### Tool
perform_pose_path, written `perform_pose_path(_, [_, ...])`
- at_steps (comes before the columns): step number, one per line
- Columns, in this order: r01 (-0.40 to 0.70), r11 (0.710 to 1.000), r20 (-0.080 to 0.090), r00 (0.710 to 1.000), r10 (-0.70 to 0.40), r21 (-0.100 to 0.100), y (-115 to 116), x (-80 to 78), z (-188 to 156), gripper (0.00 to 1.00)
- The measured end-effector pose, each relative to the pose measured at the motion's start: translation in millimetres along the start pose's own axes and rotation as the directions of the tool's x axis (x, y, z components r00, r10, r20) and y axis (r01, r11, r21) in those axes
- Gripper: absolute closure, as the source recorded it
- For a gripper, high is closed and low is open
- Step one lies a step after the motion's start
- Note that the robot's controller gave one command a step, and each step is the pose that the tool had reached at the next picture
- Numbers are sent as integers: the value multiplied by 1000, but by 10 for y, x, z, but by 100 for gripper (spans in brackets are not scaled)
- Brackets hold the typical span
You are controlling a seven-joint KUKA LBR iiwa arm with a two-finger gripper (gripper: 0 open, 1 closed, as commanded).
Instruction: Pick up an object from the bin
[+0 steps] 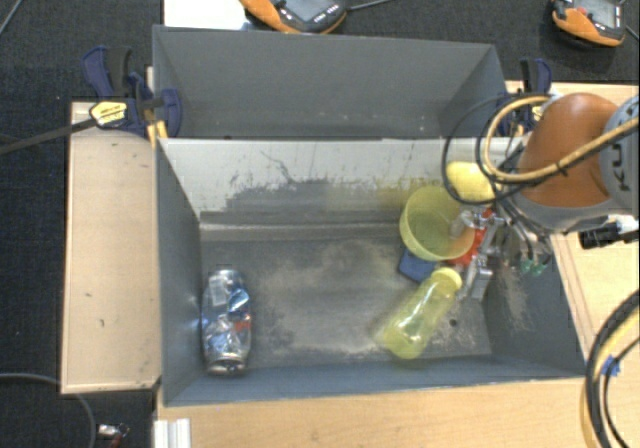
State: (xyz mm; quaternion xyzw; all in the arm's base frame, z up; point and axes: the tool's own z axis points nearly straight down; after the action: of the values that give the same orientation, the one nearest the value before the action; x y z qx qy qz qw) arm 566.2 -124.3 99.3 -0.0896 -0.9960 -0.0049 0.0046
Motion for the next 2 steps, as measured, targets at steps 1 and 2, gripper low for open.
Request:
perform_pose_path(1, [33, 999, 35, 999, -33, -1, -204, 420, 276, 0])
perform_pose_path(2, [104, 995, 19, 994, -104, -7, -175, 199, 278, 100])
